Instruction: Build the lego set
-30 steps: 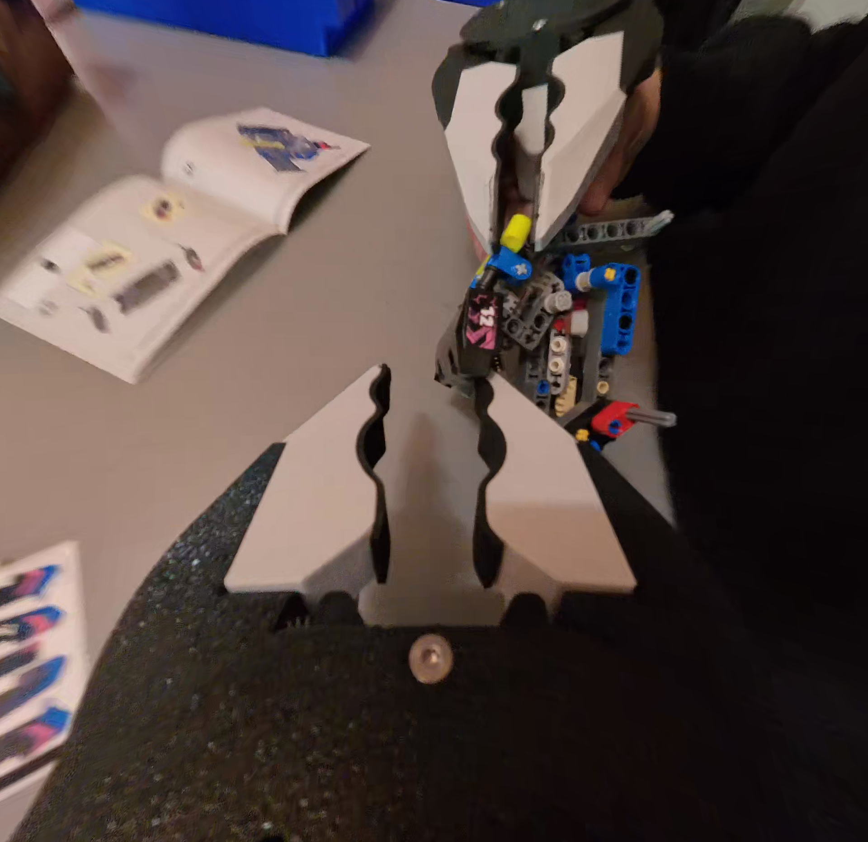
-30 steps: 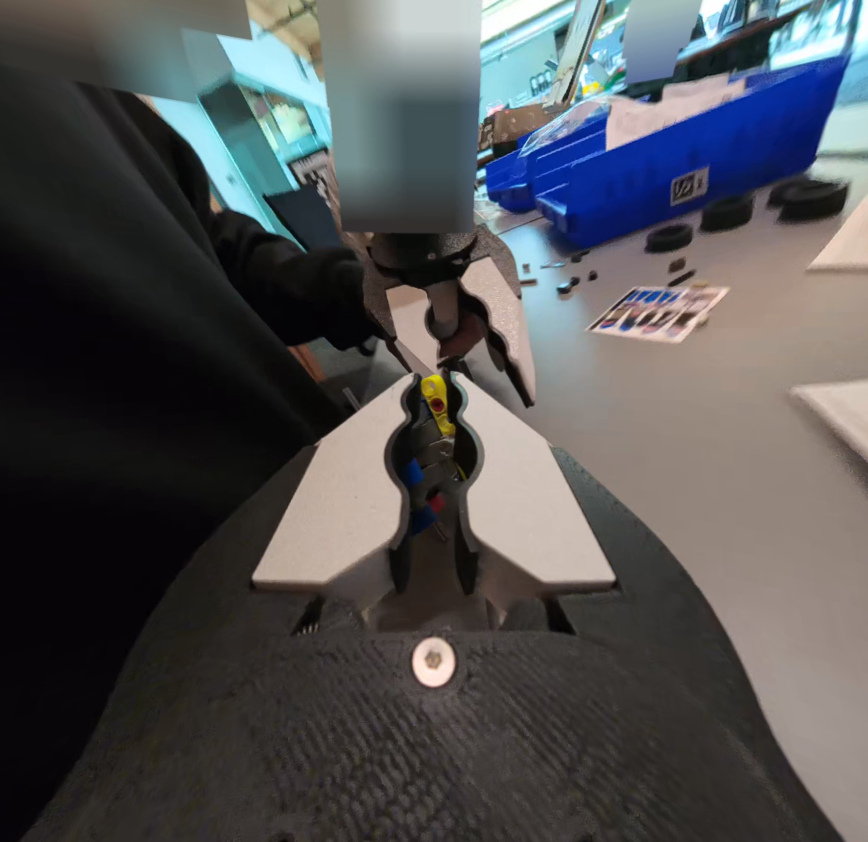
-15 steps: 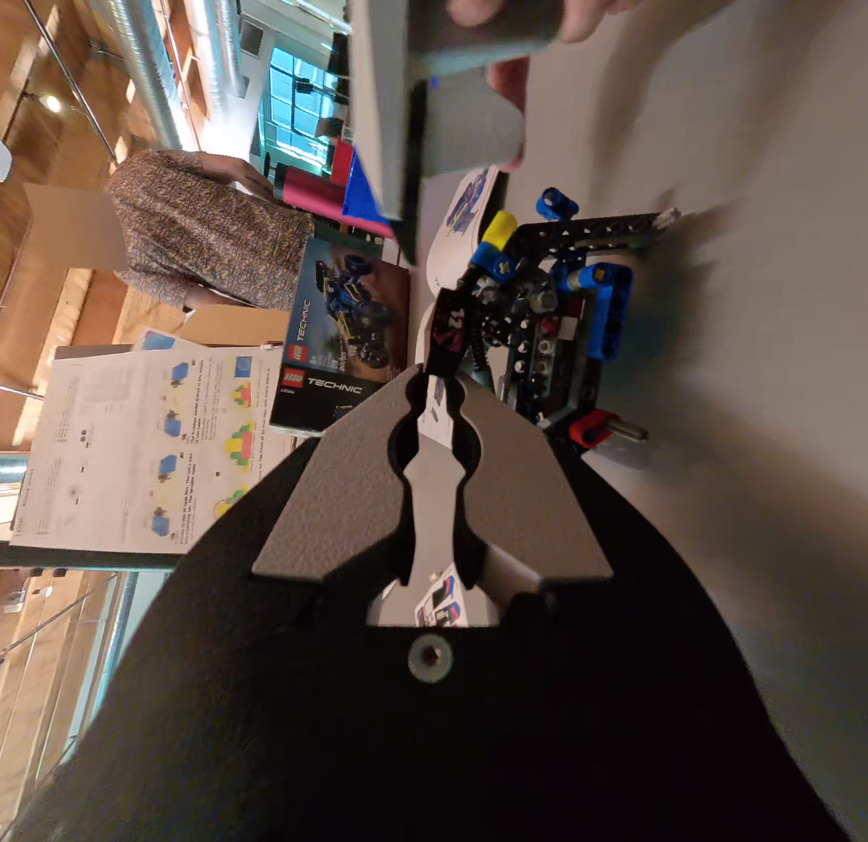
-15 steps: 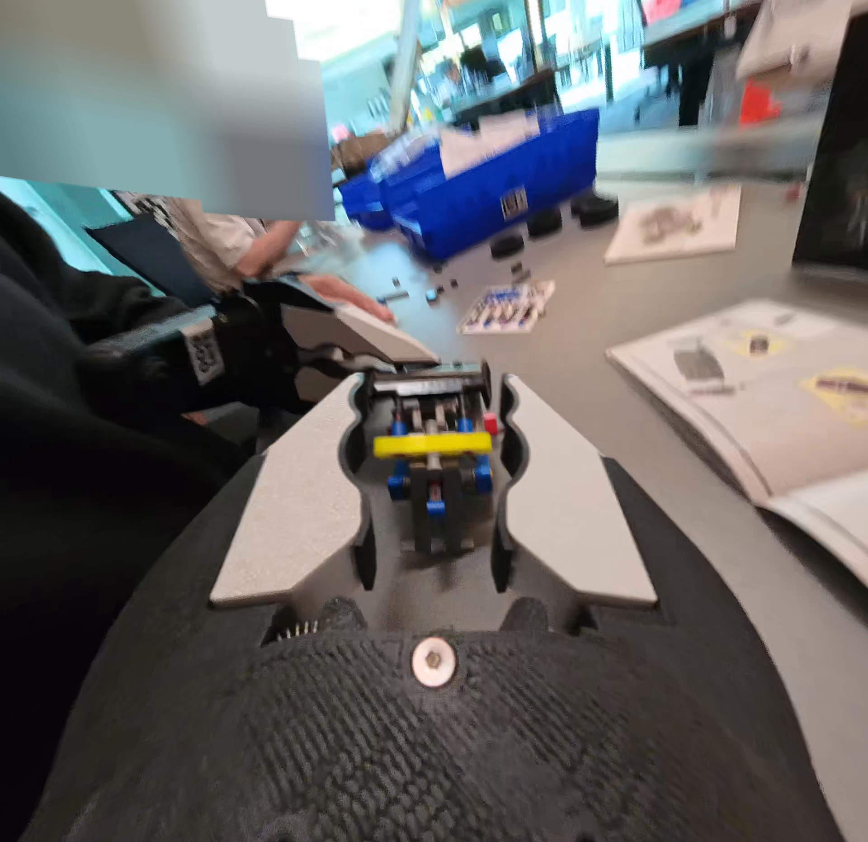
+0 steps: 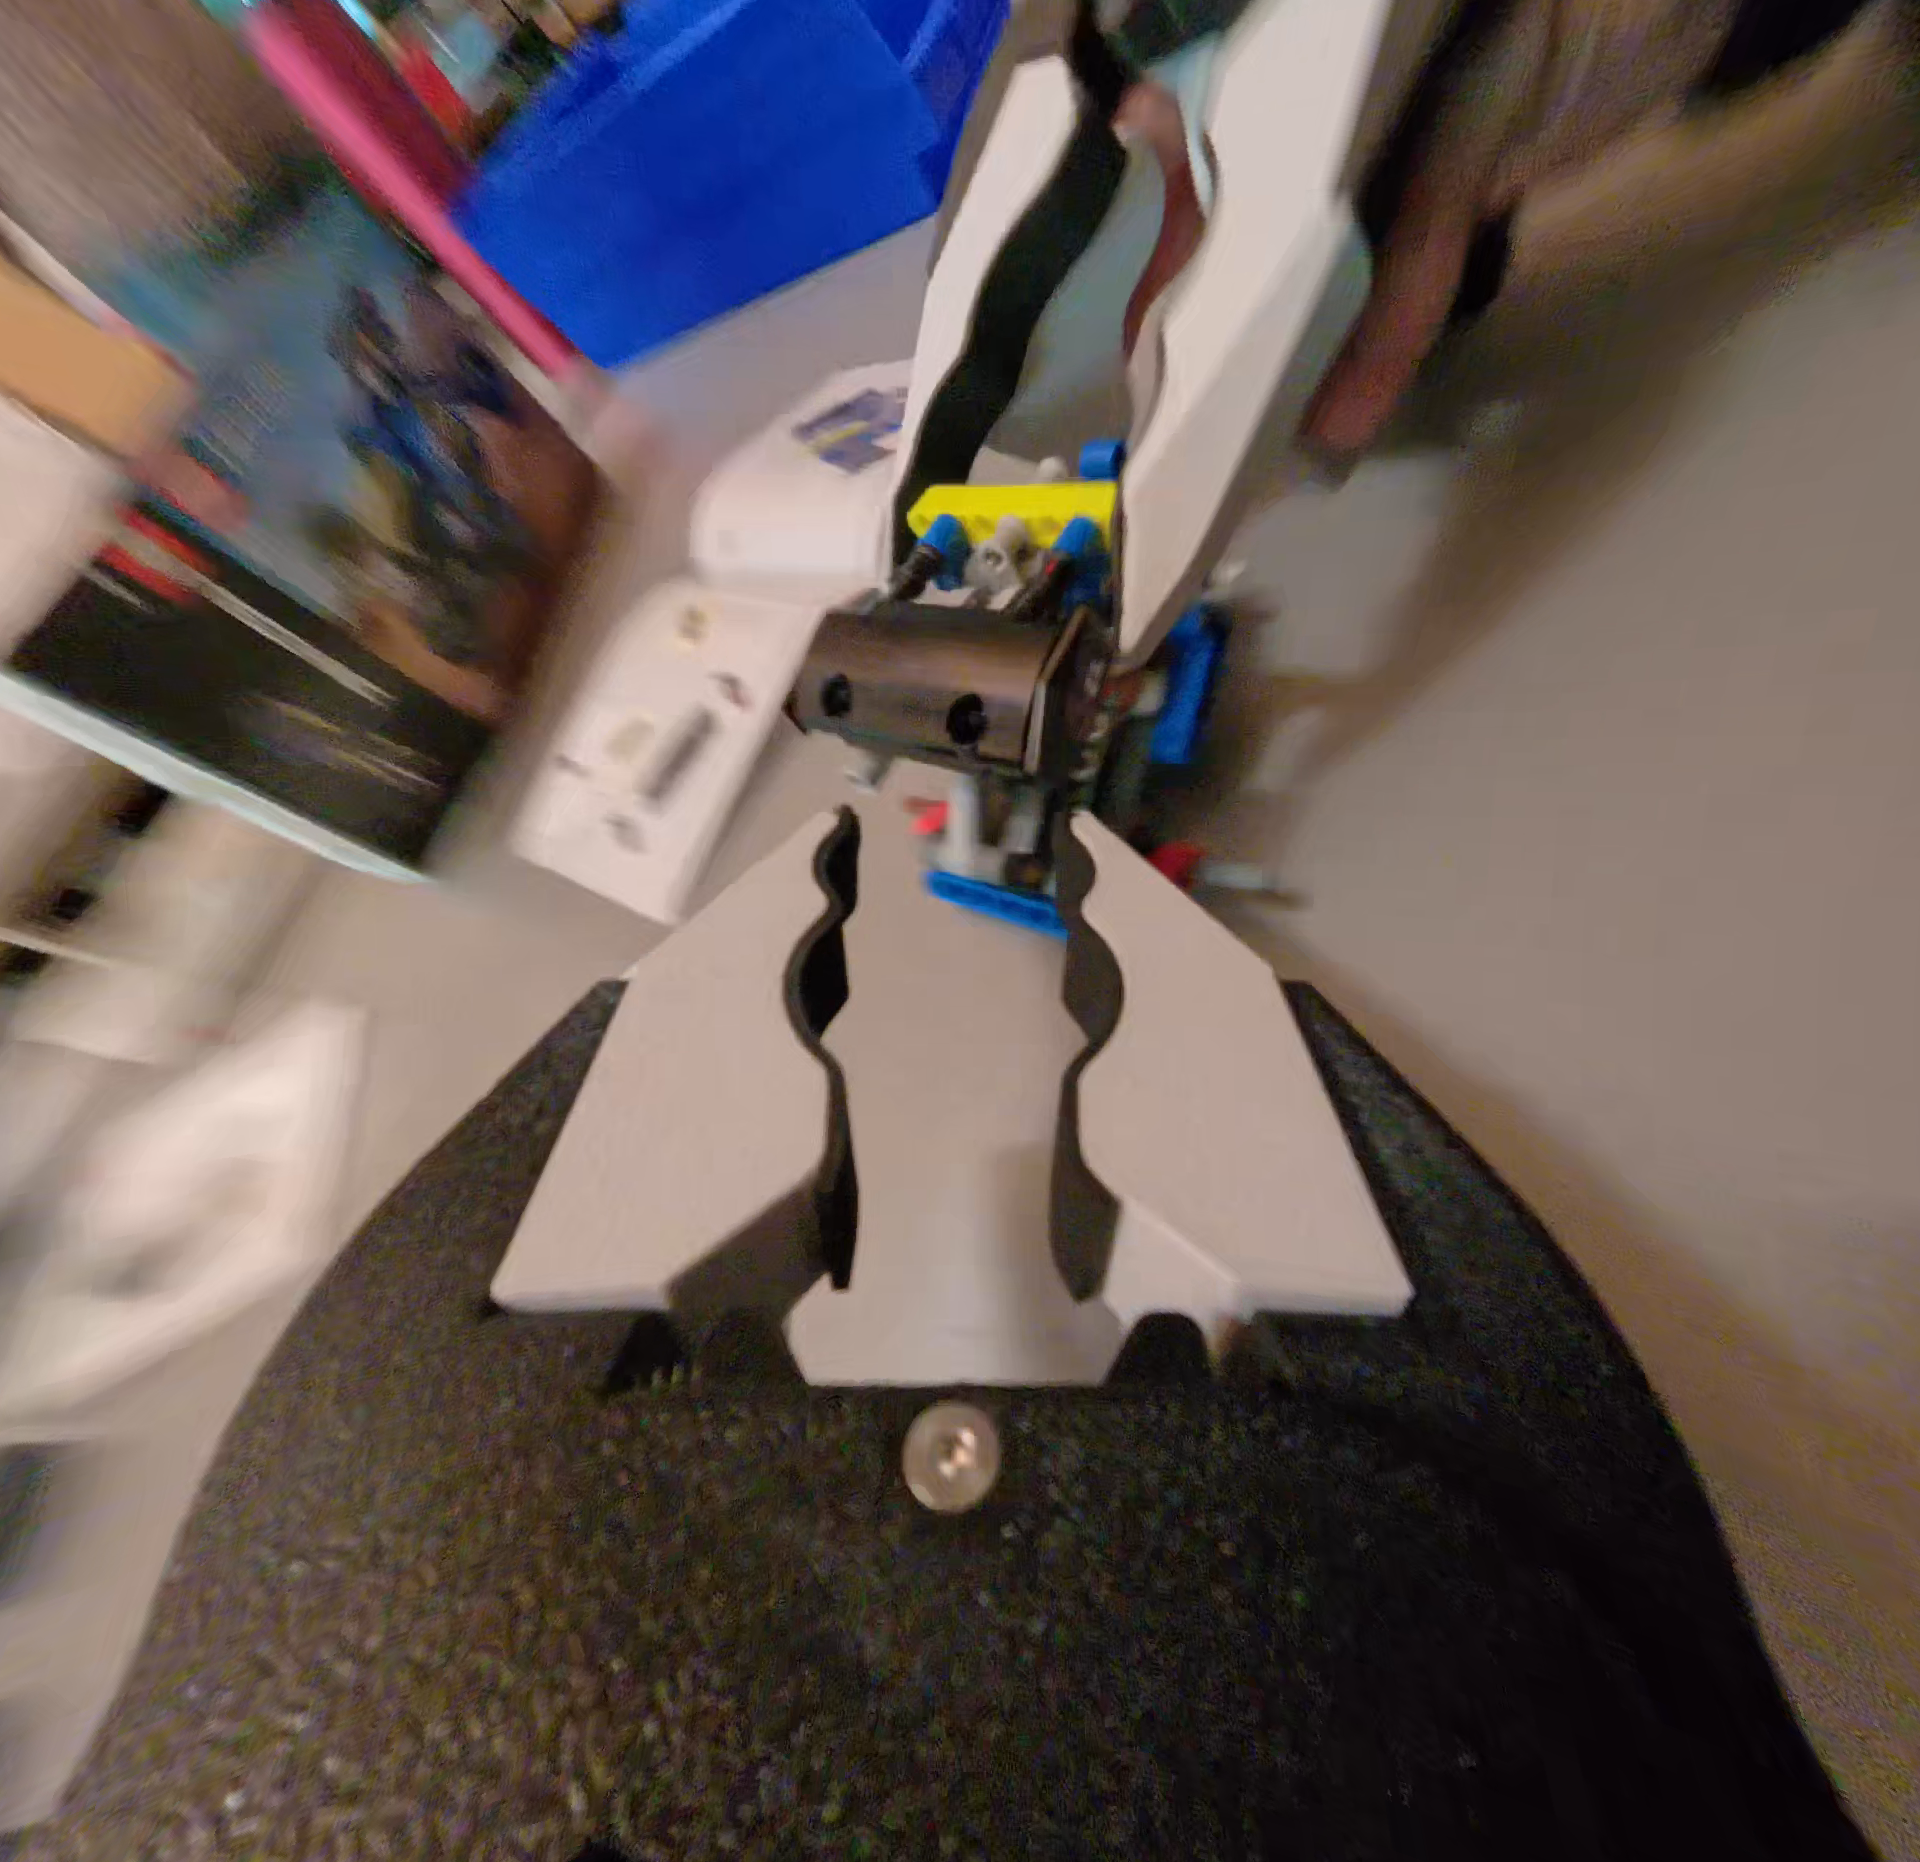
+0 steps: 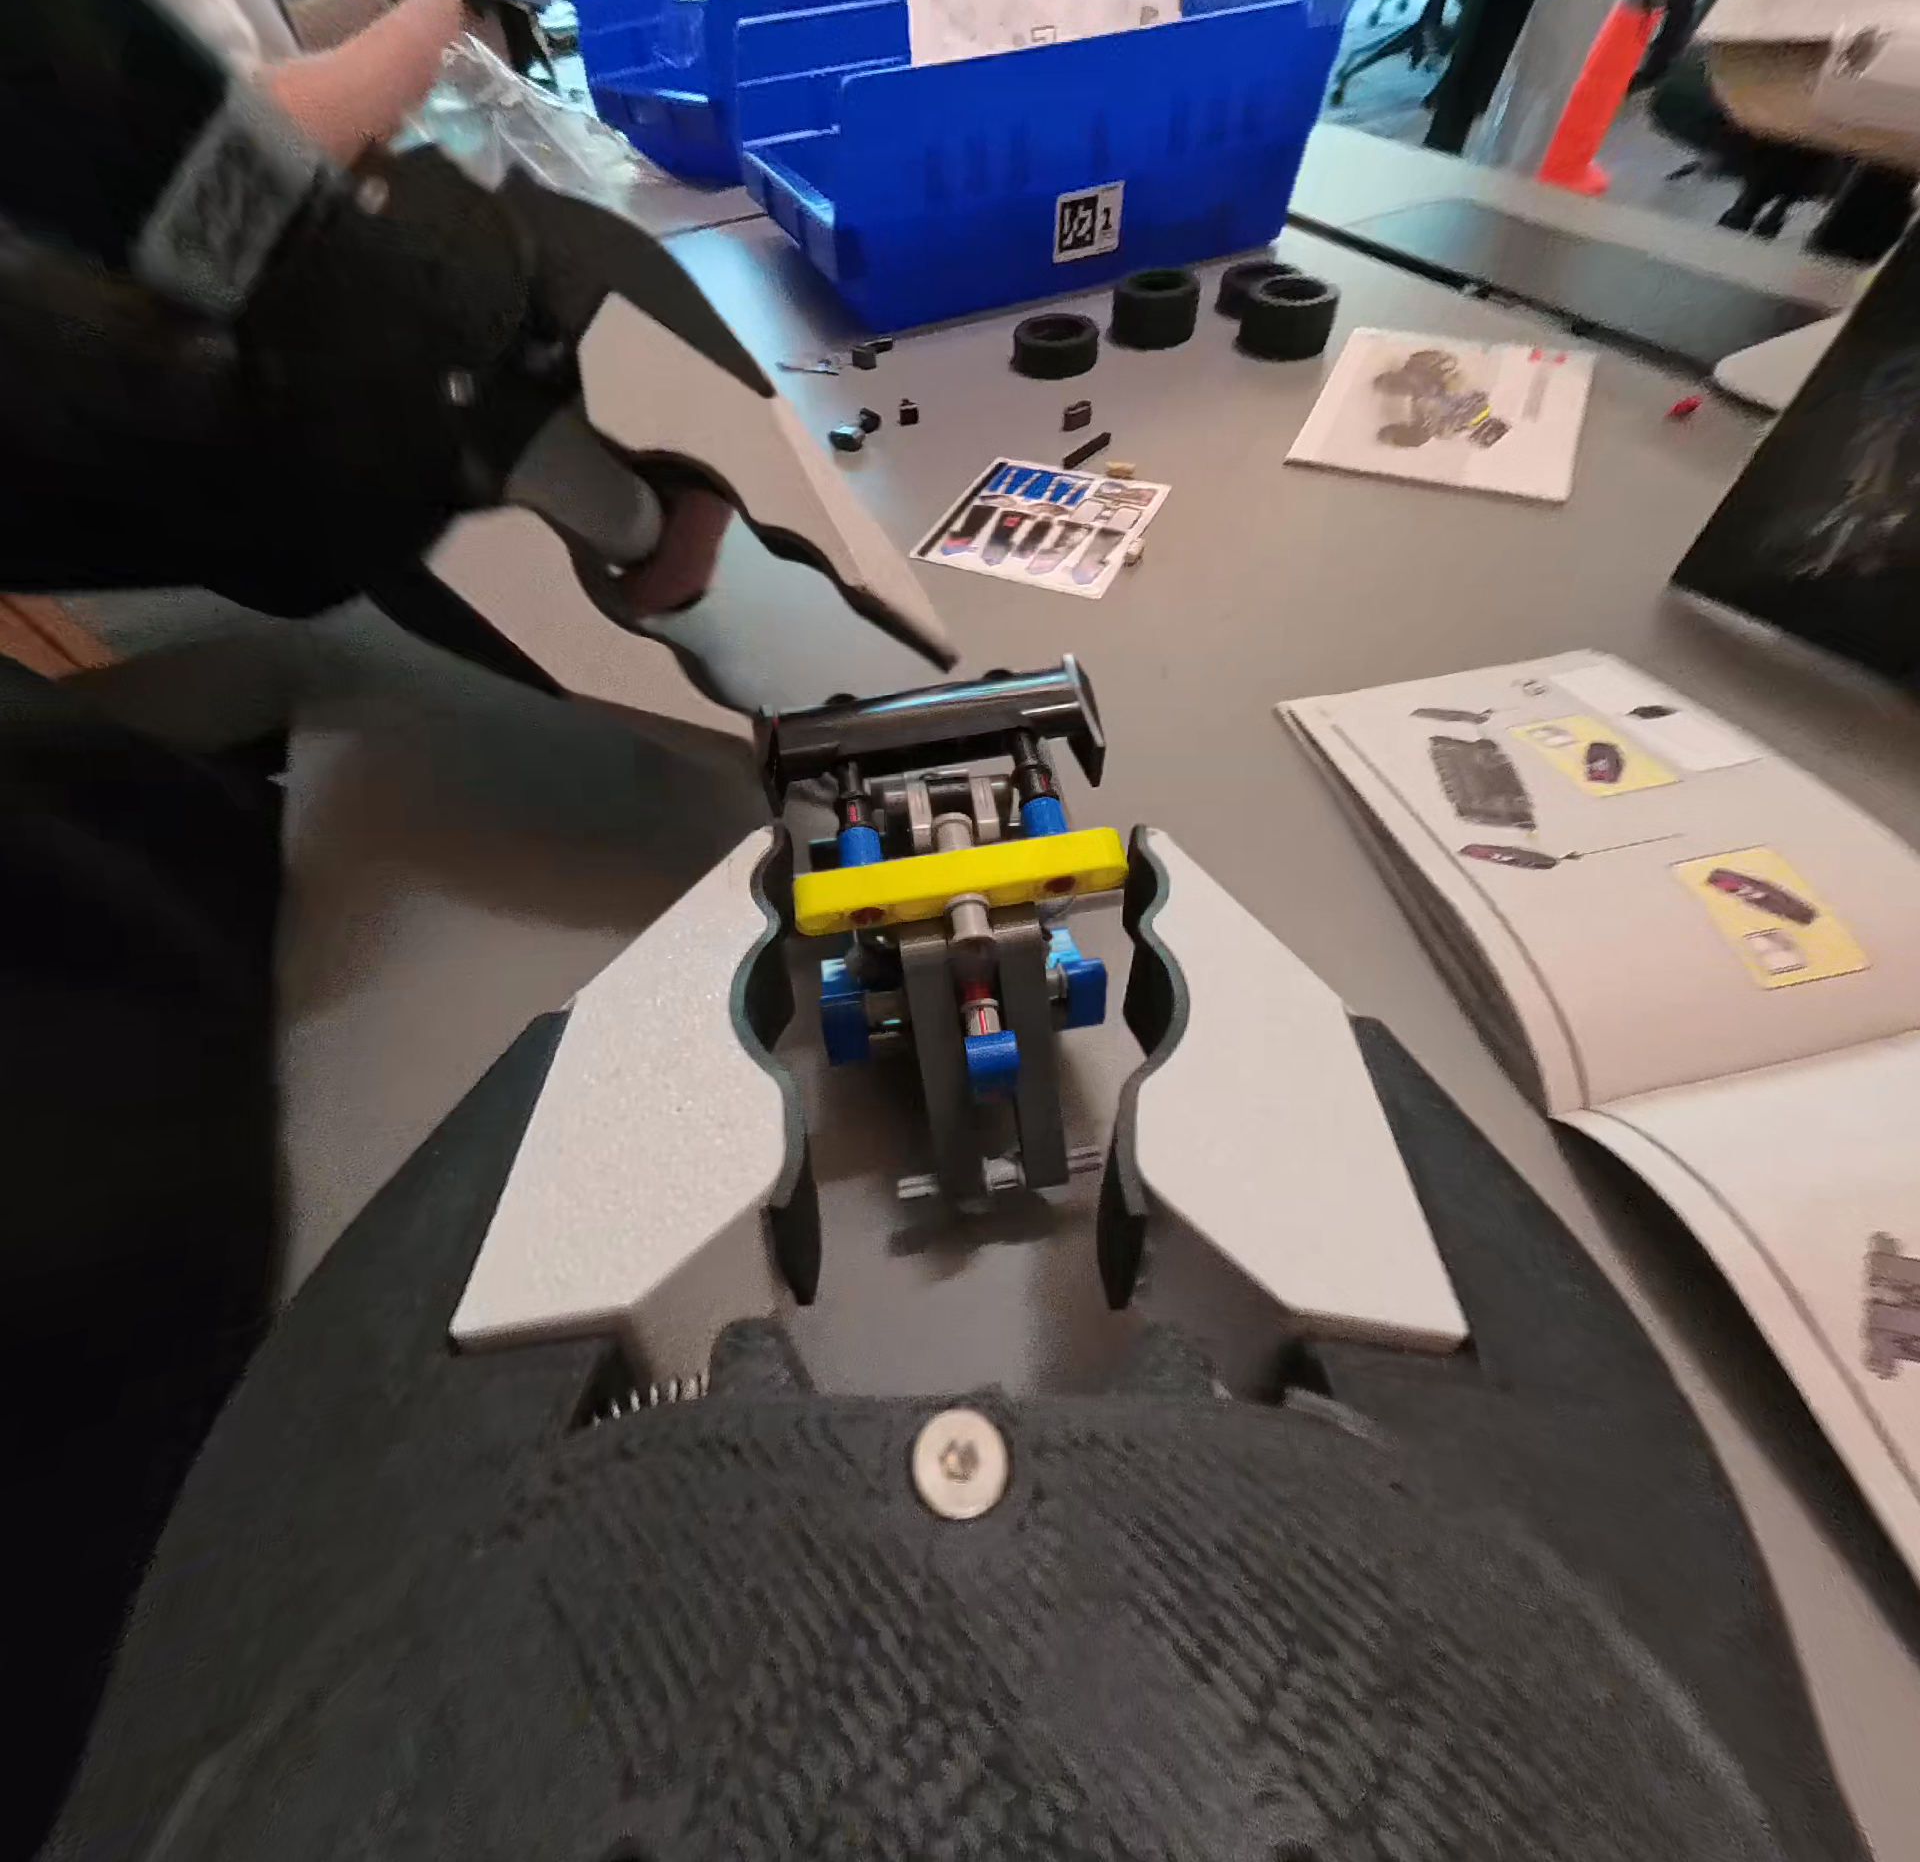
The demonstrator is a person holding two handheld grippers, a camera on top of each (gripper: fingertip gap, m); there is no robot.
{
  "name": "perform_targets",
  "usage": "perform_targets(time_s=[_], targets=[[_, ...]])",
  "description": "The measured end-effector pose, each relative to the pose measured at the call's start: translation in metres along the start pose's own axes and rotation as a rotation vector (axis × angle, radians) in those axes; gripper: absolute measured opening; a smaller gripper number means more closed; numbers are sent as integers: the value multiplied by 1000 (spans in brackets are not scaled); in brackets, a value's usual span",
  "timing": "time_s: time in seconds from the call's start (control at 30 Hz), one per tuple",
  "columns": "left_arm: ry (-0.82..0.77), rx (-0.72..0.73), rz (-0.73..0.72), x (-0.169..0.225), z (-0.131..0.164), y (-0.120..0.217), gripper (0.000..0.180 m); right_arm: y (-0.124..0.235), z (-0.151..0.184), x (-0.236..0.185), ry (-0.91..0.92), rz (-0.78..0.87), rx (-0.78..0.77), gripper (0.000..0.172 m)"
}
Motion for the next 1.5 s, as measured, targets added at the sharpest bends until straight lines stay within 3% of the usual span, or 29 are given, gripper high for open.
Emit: perform_targets(time_s=[0.17,0.23,0.3,0.4,0.5,0.6,0.73,0.9,1.03,1.27,1.37,1.5], targets=[[988,19,152,-8,-17,10,47,-1,-3,-2,156,22,22,62],[1204,45,237,-10,-29,8,39,-2,-4,-5,196,10,31,62],[1299,19,245,-10,-26,2,37,-2,-4,-7,221,3,34,62],[1315,-78,262,-1,-16,-7,40,-2,-4,-10,263,-2,41,61],[1318,-82,299,4,-21,-13,27,-3,-4,-12,310,3,45,61],[1272,-93,295,4,-22,-13,27,-2,-4,-12,332,11,48,61],[1110,-131,271,3,-20,-12,29,-2,-5,-16,315,-5,54,61],[925,-156,336,2,-18,-9,27,14,-5,-20,193,-154,69,43],[929,-155,438,6,-21,-11,27,25,-6,-12,194,-199,88,28],[1049,-175,571,7,-26,-16,23,20,-2,-21,438,-310,87,19],[1094,-182,595,5,-24,-18,23,17,-1,-21,484,-315,89,15],[1027,-232,559,0,-22,-21,25,15,-1,-18,476,-304,105,13]])
Point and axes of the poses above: each gripper's, where its closed fingertips meet, y back along the fingers, z out of its underside, x = y × z across the jaws, the point moved 1 cm from there along y, back along the fingers, and after that the axes turned 8 degrees about x, right-handed, at the moved point
